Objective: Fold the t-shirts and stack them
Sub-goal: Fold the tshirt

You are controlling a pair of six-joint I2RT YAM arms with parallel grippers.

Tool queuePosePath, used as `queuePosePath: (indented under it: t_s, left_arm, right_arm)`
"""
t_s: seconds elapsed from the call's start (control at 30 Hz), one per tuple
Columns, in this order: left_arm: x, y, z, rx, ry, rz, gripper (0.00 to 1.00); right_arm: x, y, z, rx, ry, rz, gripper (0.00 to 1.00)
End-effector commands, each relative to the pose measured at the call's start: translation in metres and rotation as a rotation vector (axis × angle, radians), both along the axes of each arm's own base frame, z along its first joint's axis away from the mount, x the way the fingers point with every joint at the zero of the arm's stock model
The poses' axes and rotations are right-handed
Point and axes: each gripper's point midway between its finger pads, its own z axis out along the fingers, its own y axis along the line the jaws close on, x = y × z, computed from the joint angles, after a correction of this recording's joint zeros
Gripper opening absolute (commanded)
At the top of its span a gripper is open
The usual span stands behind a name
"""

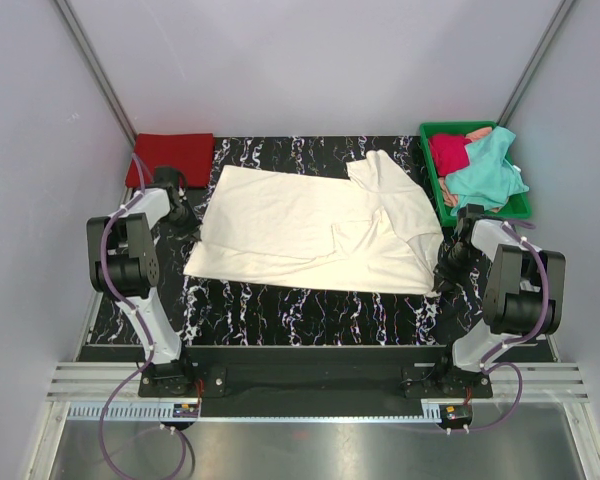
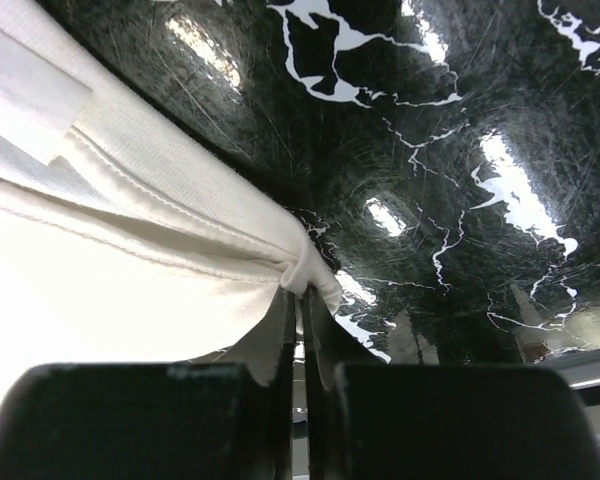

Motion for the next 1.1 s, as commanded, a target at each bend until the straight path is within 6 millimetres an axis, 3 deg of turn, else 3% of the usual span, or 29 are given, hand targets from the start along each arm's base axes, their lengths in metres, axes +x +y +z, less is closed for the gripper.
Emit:
queuePosePath:
  t_s: [0.0, 0.13, 0.43, 0.67, 0.77, 0.8, 0.87, 0.9, 0.93, 1.0, 1.03, 1.07]
  left_arm:
    - [0.011, 0.009, 0.012, 0.056, -0.038, 0.041, 0.0]
    - [0.013, 0.022, 0.028, 0.122, -0.08, 0.084, 0.0]
    - [0.009, 0.033, 0.016, 0.172, -0.039, 0.135, 0.0]
    - [0.023, 0.019, 0.01, 0.093, -0.045, 0.071, 0.0]
    - [0.026, 0.015, 0.019, 0.105, -0.055, 0.029, 0.34]
    - [0.023, 0.012, 0.022, 0.119, -0.056, 0.022, 0.51]
    - [0.018, 0.013, 0.035, 0.134, -0.078, 0.027, 0.6]
    - [0.014, 0.011, 0.049, 0.138, -0.111, 0.032, 0.65]
    - [0.012, 0.011, 0.058, 0.146, -0.128, 0.033, 0.69]
    - [0.004, 0.007, 0.079, 0.169, -0.167, 0.031, 0.7]
    - [0.002, 0.005, 0.085, 0.172, -0.181, 0.024, 0.7]
    - [-0.002, -0.002, 0.091, 0.167, -0.195, 0.005, 0.7]
  right_arm:
    - [-0.006, -0.004, 0.007, -0.02, 0.0, -0.016, 0.02]
    - [-0.015, -0.007, 0.006, -0.055, 0.025, -0.06, 0.0]
    - [-0.024, -0.008, -0.003, -0.066, 0.088, -0.09, 0.0]
    - [-0.027, -0.007, -0.012, -0.058, 0.124, -0.096, 0.0]
    - [-0.022, -0.004, -0.009, -0.035, 0.106, -0.077, 0.02]
    - [-0.016, -0.002, -0.003, -0.018, 0.077, -0.046, 0.11]
    - [-0.007, -0.005, 0.014, -0.03, 0.008, -0.024, 0.21]
    - [0.006, -0.01, 0.029, -0.049, -0.049, 0.005, 0.31]
    - [0.014, -0.013, 0.044, -0.067, -0.108, 0.013, 0.48]
    - [0.034, -0.015, 0.071, -0.076, -0.212, 0.05, 0.69]
    - [0.043, -0.017, 0.084, -0.088, -0.271, 0.057, 0.99]
    - [0.057, -0.017, 0.096, -0.094, -0.339, 0.069, 1.0]
